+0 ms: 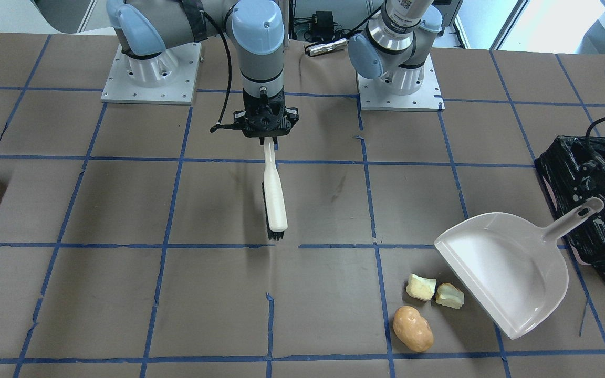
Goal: Sweep and dump trash in nearest bin
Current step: 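Place the dustpan beside the trash with left gripper while right lifts brush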
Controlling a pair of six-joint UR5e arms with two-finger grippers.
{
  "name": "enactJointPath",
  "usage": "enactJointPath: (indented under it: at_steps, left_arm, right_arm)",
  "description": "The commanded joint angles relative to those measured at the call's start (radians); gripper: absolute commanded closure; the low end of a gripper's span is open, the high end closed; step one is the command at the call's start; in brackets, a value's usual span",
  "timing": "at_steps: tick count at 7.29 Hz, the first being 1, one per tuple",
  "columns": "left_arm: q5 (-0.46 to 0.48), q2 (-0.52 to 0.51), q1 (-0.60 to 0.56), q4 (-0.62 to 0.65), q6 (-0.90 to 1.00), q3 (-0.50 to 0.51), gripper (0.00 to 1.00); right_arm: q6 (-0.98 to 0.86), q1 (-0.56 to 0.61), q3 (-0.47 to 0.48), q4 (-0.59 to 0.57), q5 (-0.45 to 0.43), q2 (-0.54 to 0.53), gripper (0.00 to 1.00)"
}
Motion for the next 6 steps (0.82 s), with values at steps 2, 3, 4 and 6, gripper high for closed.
enactJointPath:
  at_steps: [2,3,4,6]
  left_arm:
    - [0.047,-0.16,0.02,0.035,0.196,0.136,0.88]
    - [0.048,-0.165,0.016,0.041,0.22,0.147,0.88]
    - [0.045,-0.194,0.011,0.06,0.226,0.147,0.88]
    - [0.045,-0.186,-0.081,0.051,0.241,0.124,0.88]
  right_arm:
    - [0.327,-0.011,-0.033,0.013,0.009,0.001,1.0]
    - [0.394,-0.011,-0.06,0.015,0.009,0.02,1.0]
    - [0.451,-0.011,-0.106,0.019,0.009,0.064,1.0]
    - [0.582,-0.01,-0.296,0.135,0.057,0.196,1.0]
